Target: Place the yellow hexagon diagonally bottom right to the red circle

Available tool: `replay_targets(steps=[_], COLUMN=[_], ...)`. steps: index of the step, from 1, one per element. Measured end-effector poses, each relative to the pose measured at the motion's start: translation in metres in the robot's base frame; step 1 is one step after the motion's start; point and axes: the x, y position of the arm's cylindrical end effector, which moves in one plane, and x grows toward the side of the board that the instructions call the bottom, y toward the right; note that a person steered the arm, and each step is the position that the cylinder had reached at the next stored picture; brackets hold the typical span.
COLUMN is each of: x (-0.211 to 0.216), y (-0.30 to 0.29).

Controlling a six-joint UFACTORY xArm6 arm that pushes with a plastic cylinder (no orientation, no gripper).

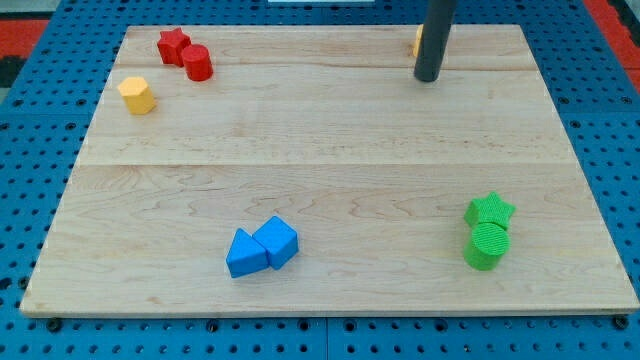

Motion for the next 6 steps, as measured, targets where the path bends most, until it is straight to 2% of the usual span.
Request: replay_targets(steps=[1, 2, 3, 4, 5, 6], x=[0.069, 0.094, 0.045, 0.027, 0.026, 0.027], y=[-0.119, -0.279, -0.413, -0.413, -0.284, -0.206])
